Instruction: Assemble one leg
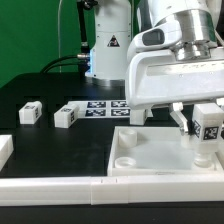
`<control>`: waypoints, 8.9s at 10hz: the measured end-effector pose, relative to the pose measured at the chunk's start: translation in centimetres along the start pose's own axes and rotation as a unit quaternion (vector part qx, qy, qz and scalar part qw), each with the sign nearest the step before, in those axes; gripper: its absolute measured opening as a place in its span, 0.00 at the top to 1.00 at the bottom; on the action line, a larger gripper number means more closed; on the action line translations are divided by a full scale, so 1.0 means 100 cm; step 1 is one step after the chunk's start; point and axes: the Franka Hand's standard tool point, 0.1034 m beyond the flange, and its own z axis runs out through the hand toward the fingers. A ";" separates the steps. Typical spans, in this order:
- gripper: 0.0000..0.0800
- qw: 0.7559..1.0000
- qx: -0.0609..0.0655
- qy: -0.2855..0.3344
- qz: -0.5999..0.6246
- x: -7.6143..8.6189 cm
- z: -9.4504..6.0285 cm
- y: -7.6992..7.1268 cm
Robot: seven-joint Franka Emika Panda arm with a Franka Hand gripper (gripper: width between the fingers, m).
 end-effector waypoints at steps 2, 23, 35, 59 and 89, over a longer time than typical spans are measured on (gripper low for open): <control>0.64 1.000 -0.001 0.000 0.000 0.000 0.001 0.003; 0.19 1.000 0.001 -0.030 0.003 -0.004 -0.008 0.007; 0.19 0.954 0.059 -0.293 0.013 0.004 0.001 0.007; 0.24 0.795 -0.110 -0.264 0.535 0.005 0.006 -0.017; 0.63 0.718 -0.161 -0.205 0.645 0.009 0.012 -0.003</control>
Offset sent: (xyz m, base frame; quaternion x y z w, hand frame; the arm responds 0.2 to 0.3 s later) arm 0.0012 0.0004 -0.0094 0.0033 -0.0093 -0.0036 0.9999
